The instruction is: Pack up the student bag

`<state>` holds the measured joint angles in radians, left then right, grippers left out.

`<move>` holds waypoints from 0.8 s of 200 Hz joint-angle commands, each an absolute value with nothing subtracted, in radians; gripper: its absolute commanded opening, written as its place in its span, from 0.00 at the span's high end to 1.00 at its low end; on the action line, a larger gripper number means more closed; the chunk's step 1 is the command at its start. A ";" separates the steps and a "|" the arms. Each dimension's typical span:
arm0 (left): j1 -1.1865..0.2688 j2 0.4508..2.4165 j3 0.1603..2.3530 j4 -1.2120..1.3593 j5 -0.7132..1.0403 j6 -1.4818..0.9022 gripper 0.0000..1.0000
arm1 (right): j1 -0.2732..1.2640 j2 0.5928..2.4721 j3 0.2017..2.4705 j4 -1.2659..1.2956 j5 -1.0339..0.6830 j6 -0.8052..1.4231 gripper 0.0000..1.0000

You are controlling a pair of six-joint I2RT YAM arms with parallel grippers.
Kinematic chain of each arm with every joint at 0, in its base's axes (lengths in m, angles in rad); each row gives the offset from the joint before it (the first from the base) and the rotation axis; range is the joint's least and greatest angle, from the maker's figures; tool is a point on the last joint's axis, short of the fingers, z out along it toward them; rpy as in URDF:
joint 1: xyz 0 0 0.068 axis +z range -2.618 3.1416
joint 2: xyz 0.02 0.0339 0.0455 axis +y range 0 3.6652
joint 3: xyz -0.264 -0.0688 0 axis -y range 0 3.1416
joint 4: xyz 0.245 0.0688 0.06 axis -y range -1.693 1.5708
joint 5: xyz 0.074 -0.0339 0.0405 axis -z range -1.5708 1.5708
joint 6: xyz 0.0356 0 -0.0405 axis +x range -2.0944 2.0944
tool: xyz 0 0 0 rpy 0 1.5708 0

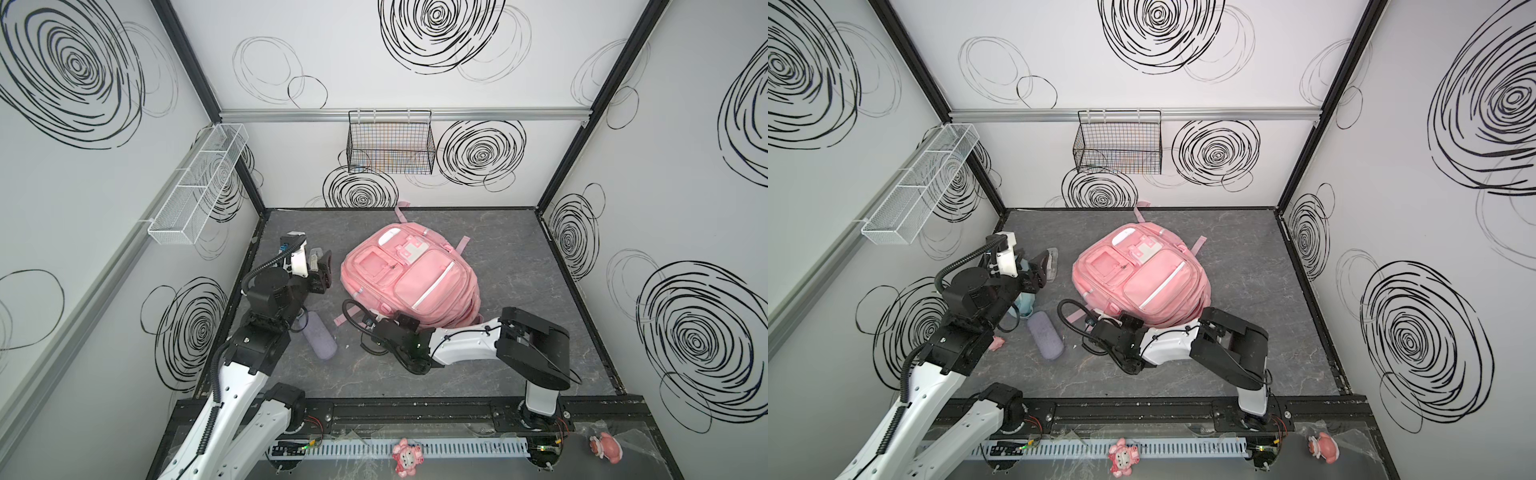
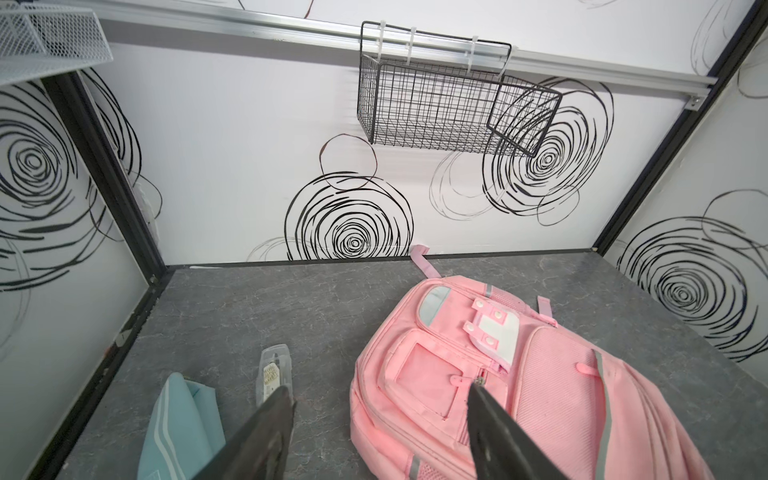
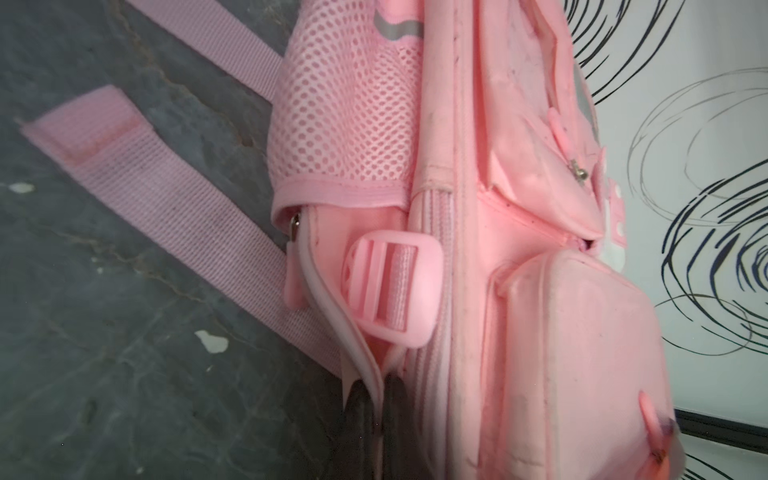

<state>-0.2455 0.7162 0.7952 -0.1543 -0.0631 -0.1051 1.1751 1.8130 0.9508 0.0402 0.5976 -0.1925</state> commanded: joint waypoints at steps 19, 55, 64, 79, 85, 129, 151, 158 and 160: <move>-0.239 0.784 0.865 -0.106 0.146 0.126 0.28 | 1.064 1.567 0.949 -0.098 0.344 -0.118 1.00; -0.291 0.870 0.894 -0.188 0.287 0.494 0.28 | 0.928 1.364 0.879 -0.127 0.040 -0.074 1.00; -0.329 0.889 0.887 -0.208 0.286 0.597 0.28 | 0.900 1.319 0.852 -0.105 -0.009 -0.060 1.00; -0.413 0.936 0.878 -0.240 0.249 0.755 0.22 | 0.868 1.252 0.794 -0.036 -0.067 -0.042 1.00; -0.446 0.960 0.876 -0.256 0.235 0.816 0.20 | 0.857 1.229 0.772 -0.006 -0.090 -0.050 1.00; -0.599 1.175 0.898 -0.307 0.210 0.973 0.19 | 0.798 1.154 0.762 0.016 -0.218 -0.083 1.00; -0.620 1.233 0.899 -0.320 0.254 0.986 0.19 | 0.770 1.152 0.782 -0.015 -0.250 -0.089 1.00; -0.622 1.244 0.897 -0.325 0.266 0.993 0.20 | 0.762 1.148 0.788 -0.022 -0.265 -0.089 1.00; -0.623 1.247 0.896 -0.326 0.267 0.995 0.20 | 0.760 1.147 0.787 -0.023 -0.271 -0.088 1.00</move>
<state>-0.6113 1.2301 0.8742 -0.3134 0.2153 0.9066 0.7830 1.1923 0.7250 -0.1070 -0.1795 -0.0826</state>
